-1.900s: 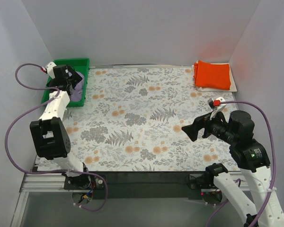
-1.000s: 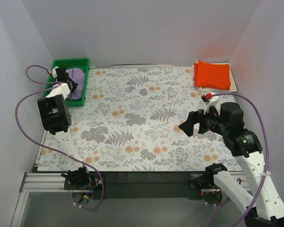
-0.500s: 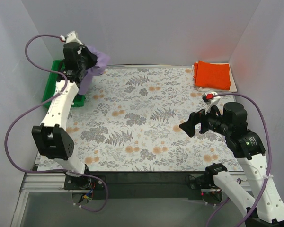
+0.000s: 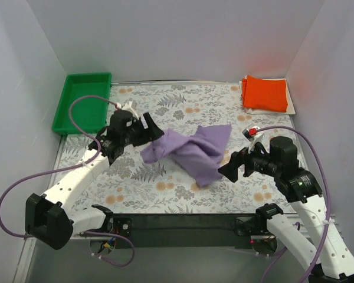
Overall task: Fold and stack the t-shirts
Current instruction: Move the tshirt to the center of the board, then flatten the tshirt out
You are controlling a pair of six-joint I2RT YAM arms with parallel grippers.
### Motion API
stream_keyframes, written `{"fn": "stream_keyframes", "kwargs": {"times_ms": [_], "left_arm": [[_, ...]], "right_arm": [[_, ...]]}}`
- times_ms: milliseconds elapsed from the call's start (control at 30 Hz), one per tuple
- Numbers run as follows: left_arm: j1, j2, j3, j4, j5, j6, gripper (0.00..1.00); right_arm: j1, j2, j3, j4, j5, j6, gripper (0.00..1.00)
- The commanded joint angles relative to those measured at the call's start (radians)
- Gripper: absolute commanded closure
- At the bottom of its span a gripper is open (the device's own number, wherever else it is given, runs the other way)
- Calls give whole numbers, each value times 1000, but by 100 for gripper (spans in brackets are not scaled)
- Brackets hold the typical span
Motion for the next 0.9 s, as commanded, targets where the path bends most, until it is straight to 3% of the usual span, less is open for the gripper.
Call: {"fn": "stream_keyframes", "kwargs": {"times_ms": [0,67,133,267,367,533,867], "left_arm": [[2,-98,-138,-43,4,-100,27],[2,-197,-193,-74,-74,-114,10],[0,-253,-210,-138,-129,-119,2],[2,-329,-226,-236,-226,-79,2],[4,-313,-230,-278,-180,-45,2],[2,-314,-250,-293,-98,-36,5],[4,-313,-220,-327,-80,2,7]], "right_arm": [[19,0,-17,43,-3,55,2],[19,3,-15,41,24,80,2],[19,26,-15,40,44,92,2],[19,151,-26,61,101,109,2],[30,388,-14,104,103,100,2],[106,631,-55,305,147,164,2],[243,941,27,454,249,225,18]]}}
